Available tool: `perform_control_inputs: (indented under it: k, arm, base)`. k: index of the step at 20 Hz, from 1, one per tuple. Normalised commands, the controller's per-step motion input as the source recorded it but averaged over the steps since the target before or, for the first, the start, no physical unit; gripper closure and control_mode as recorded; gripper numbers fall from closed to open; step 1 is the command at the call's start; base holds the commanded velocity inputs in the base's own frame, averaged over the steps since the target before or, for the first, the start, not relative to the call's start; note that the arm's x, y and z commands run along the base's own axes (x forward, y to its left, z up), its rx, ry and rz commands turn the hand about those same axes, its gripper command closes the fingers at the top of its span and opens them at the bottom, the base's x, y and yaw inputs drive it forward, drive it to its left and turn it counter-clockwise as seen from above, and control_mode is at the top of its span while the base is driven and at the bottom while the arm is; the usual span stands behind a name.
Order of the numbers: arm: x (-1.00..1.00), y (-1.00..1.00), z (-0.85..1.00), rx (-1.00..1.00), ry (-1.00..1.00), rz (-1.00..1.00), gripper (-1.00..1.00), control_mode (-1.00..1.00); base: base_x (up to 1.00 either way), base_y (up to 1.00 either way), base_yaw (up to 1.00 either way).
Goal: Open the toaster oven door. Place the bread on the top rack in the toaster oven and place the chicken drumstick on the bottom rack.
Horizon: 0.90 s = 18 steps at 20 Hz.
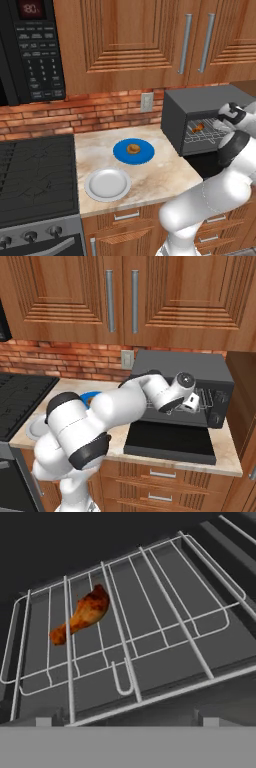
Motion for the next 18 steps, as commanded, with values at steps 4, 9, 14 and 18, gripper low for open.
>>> perform_control_inputs:
  k: [4, 9, 14, 18]
  arm:
    - [-0.63, 0.01, -0.65, -0.06, 0.09, 0.04, -1.00, -1.00]
    - [-0.69, 0.00, -0.69, -0.06, 0.04, 0.04, -1.00, -1.00]
    - [-0.76, 0.00, -0.69, -0.07, 0.01, 0.03, -1.00, -1.00]
    - [-0.80, 0.00, -0.66, -0.07, 0.00, 0.03, -1.00, -1.00]
  base:
    - [0.00, 0.00, 0.00]
    - [0.00, 0.00, 0.00]
    - [0.00, 0.00, 0.00]
    - [0.00, 0.00, 0.00]
